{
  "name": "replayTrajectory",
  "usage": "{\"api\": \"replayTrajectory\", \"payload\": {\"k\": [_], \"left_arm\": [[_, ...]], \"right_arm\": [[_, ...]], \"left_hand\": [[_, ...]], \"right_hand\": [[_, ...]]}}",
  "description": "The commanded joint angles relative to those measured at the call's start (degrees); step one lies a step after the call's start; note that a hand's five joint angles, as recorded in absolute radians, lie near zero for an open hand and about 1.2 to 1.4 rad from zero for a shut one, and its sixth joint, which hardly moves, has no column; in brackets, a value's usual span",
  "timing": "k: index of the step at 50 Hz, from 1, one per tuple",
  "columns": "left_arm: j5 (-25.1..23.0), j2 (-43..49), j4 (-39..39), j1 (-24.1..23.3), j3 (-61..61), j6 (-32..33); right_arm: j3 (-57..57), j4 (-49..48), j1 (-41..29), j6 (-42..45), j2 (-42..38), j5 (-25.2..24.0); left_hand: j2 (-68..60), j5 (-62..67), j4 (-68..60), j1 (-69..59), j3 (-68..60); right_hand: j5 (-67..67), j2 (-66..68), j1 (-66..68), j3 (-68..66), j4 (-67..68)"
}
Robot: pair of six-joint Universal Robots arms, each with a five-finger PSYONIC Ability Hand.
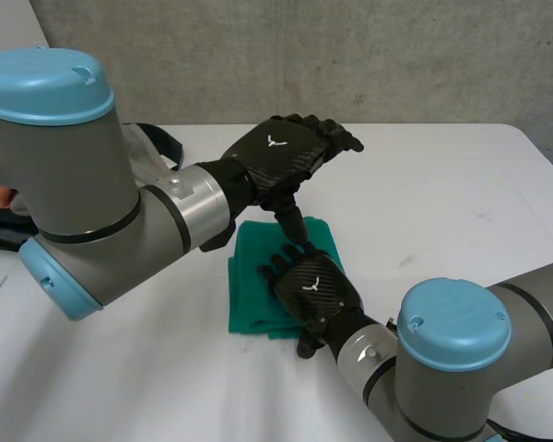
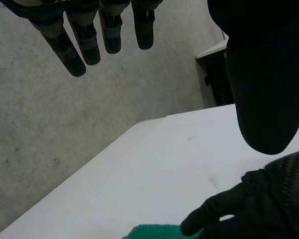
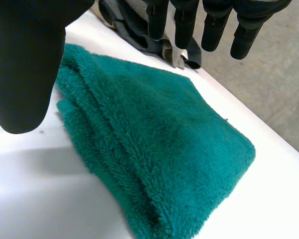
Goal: Fold the laundry.
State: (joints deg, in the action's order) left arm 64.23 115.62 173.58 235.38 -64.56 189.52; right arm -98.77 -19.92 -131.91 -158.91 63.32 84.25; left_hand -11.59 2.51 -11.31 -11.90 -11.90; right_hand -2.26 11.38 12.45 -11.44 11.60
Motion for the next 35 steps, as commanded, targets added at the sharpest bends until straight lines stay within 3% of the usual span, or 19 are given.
{"api": "replayTrajectory", "payload": {"k": [1,8,12,21,32,35], "left_arm": [[-0.9,0.0,-0.5,-0.2,0.8,-0.1],[-0.7,0.0,-0.5,-0.3,1.1,-0.1],[-0.6,0.1,-0.6,-0.3,0.9,-0.2],[-0.6,0.0,-0.6,-0.1,0.9,-0.2],[-0.7,0.0,-0.4,0.3,0.1,-0.3],[-0.7,0.0,-0.4,0.4,-0.5,-0.4]], "right_arm": [[0.0,0.1,1.8,-8.3,0.4,5.8],[-0.8,0.8,6.0,-24.8,-0.1,14.2],[-0.6,1.5,7.1,-31.1,-1.5,13.6],[2.1,0.5,7.7,-32.1,-5.2,9.4],[5.8,0.8,6.8,-31.7,-9.6,9.6],[7.0,0.9,6.4,-31.7,-10.9,9.7]], "left_hand": [[1.6,-2.5,1.3,1.9,1.9],[1.6,-2.5,1.3,1.9,1.9],[1.6,-2.5,1.3,1.9,1.9],[1.6,-2.5,1.3,1.9,1.9],[1.6,-2.5,1.3,1.9,1.9],[1.6,-2.5,1.3,1.9,1.9]], "right_hand": [[2.3,-1.4,-2.4,1.4,-1.6],[2.3,-1.4,-2.4,1.4,-1.6],[2.3,-1.4,-2.4,1.4,-1.6],[2.3,-1.4,-2.4,1.4,-1.6],[2.3,-1.4,-2.4,1.4,-1.6],[-9.6,10.5,9.4,-10.4,10.3]]}}
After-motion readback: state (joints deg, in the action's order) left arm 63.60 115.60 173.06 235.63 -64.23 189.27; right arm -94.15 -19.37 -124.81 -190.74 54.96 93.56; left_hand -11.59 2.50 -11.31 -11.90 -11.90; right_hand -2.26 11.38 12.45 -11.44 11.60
